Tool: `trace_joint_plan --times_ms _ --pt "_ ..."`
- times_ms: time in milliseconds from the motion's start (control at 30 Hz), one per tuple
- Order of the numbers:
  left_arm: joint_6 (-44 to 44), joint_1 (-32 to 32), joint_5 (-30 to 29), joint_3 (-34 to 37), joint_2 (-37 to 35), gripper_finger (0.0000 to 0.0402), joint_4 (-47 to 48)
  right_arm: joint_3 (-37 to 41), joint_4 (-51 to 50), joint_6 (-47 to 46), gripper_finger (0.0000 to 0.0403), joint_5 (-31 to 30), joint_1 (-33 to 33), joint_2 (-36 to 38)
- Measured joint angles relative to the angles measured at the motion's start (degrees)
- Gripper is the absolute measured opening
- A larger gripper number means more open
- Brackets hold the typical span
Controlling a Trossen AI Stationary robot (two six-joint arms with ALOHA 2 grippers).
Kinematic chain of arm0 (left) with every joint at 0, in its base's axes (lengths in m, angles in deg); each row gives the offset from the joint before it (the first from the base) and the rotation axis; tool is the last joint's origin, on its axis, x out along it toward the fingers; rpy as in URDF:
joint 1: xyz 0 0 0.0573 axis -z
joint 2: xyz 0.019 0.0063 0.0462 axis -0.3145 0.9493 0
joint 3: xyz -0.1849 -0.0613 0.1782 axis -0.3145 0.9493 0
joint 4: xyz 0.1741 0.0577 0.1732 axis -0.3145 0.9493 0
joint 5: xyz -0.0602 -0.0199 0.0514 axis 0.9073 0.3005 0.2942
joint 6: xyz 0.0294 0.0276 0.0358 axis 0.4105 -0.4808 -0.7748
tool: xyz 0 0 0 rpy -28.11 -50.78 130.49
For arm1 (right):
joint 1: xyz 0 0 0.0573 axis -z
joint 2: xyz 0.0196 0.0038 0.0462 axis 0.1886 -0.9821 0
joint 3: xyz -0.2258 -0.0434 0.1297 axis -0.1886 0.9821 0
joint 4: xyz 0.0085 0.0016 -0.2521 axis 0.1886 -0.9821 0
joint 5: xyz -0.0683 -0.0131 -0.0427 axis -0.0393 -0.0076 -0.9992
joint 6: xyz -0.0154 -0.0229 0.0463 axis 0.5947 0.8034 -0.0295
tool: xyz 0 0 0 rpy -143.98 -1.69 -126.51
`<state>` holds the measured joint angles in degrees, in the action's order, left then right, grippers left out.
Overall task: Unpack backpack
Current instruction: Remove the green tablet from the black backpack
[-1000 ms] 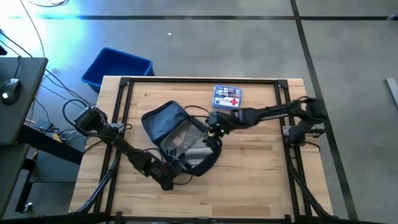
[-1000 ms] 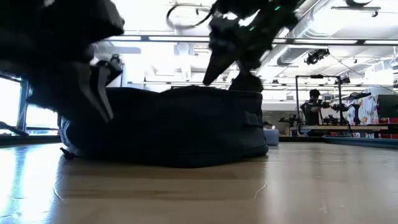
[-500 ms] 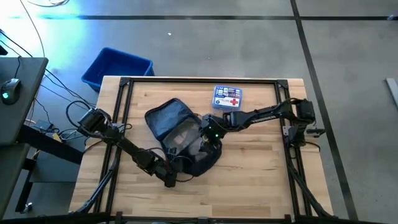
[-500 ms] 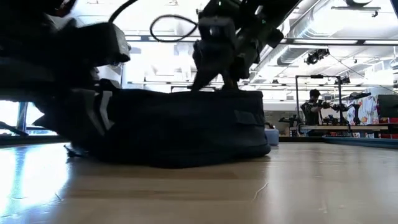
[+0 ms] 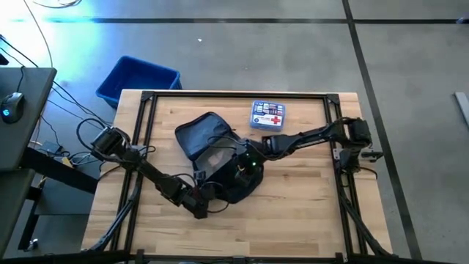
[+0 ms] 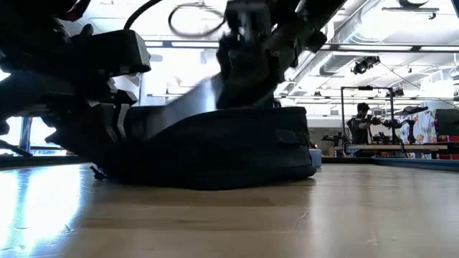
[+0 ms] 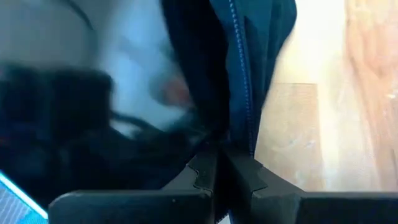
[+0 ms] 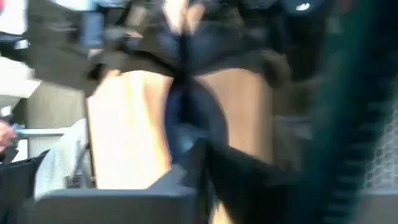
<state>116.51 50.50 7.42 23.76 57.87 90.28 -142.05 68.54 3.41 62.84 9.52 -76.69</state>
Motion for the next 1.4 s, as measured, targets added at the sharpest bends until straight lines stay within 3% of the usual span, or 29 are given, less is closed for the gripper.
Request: trace_joint_plan --times_ms 67,300,433,567,767,967,1200,1400 --pt "1.06 0.52 -1.2 -0.02 -0.47 0.0 0.96 0.02 -0.91 0.02 0.0017 -1.79 0.39 2.34" --pt "1.57 1.41 -1.67 -0.02 -0.52 0.0 1.57 0.04 -11.89 2.09 0.0007 -16.99 3.37 17.58" --pt "1.56 1.59 -1.67 -0.02 -0.53 0.0 1.48 0.04 -26.43 0.01 0.0007 -29.12 6.8 26.12" --pt "1.57 1.65 -1.47 -0.02 -0.53 0.0 1.44 0.02 -45.06 -8.8 0.0007 -39.66 11.66 32.33" --pt "1.55 1.67 -1.43 -0.02 -0.53 0.0 1.41 0.32 -65.78 -20.65 0.0006 -45.64 17.52 34.65" --pt "1.59 1.67 -1.03 -0.02 -0.55 0.0 1.35 8.13 -59.36 -22.89 0.0006 -48.34 22.85 34.69" --pt "2.34 2.11 -0.1 -0.02 -0.59 0.0 1.3 26.69 -32.88 -26.53 0.0006 -49.63 27.96 39.33" --pt "2.0 2.29 -0.21 -0.02 -0.61 0.0 1.33 40.11 -13.64 -35.33 0.0006 -50.28 27.16 46.39"
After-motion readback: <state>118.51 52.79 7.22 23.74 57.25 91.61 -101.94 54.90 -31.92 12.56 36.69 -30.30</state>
